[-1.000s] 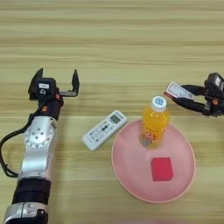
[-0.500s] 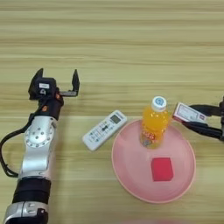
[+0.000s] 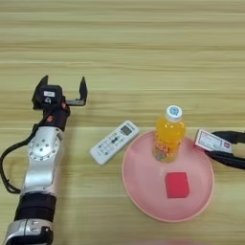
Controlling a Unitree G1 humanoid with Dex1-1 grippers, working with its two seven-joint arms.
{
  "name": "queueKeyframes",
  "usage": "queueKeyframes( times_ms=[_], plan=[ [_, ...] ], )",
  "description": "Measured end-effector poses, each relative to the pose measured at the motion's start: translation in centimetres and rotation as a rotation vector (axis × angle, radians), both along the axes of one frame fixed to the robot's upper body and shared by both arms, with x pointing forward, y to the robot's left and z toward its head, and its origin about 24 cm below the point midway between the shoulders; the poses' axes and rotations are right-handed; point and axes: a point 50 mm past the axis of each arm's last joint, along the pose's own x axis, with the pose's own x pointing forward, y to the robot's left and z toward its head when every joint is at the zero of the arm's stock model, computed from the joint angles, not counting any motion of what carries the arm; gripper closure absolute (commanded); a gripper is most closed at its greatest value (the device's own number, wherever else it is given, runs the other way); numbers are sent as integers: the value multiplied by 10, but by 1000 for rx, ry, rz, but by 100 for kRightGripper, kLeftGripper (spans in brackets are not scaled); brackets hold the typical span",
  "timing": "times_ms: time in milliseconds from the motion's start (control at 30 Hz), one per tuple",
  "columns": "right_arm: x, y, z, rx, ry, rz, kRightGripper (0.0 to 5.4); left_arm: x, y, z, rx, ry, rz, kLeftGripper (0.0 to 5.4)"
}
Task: Move the objects on the table
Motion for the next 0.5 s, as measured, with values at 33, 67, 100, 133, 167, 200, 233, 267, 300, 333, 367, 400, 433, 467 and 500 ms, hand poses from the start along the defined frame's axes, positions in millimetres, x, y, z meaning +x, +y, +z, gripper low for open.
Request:
queueKeyframes(
  times_ms=[33, 67, 100, 133, 167, 200, 233, 267, 300, 333, 367, 400, 433, 467, 500],
  plan=[
    [0, 1, -2, -4, 5, 5, 331, 0, 0, 0, 0, 0, 0, 0],
    [-1, 2, -4, -8, 13, 10, 331, 0, 0, 0, 0, -1, 0, 0],
    [-1, 3, -6, -11, 20, 15, 331, 0, 0, 0, 0, -1, 0, 0],
    [-2, 5, -8, -13, 29, 24, 331, 0, 0, 0, 0, -1, 0, 0],
    [-2, 7, -9, -14, 35, 30, 331, 0, 0, 0, 0, -1, 0, 0],
    [-2, 8, -10, -15, 40, 37, 331, 0, 0, 0, 0, -1, 0, 0],
    [-3, 9, -12, -20, 45, 42, 331, 0, 0, 0, 0, -1, 0, 0],
    [-3, 10, -13, -25, 48, 45, 331, 0, 0, 0, 0, -1, 0, 0],
    [-3, 10, -15, -28, 53, 46, 331, 0, 0, 0, 0, -1, 0, 0],
    [-3, 11, -16, -31, 55, 46, 331, 0, 0, 0, 0, -1, 0, 0],
    [-2, 11, -17, -36, 58, 48, 331, 0, 0, 0, 0, -1, 0, 0],
    [-2, 12, -18, -42, 57, 52, 331, 0, 0, 0, 0, -1, 0, 0],
    [-2, 12, -19, -45, 56, 54, 331, 0, 0, 0, 0, -1, 0, 0],
    [-1, 12, -20, -48, 58, 56, 331, 0, 0, 0, 0, -1, 0, 0],
    [-1, 12, -21, -53, 63, 57, 331, 0, 0, 0, 0, -2, 0, 0]
  ],
)
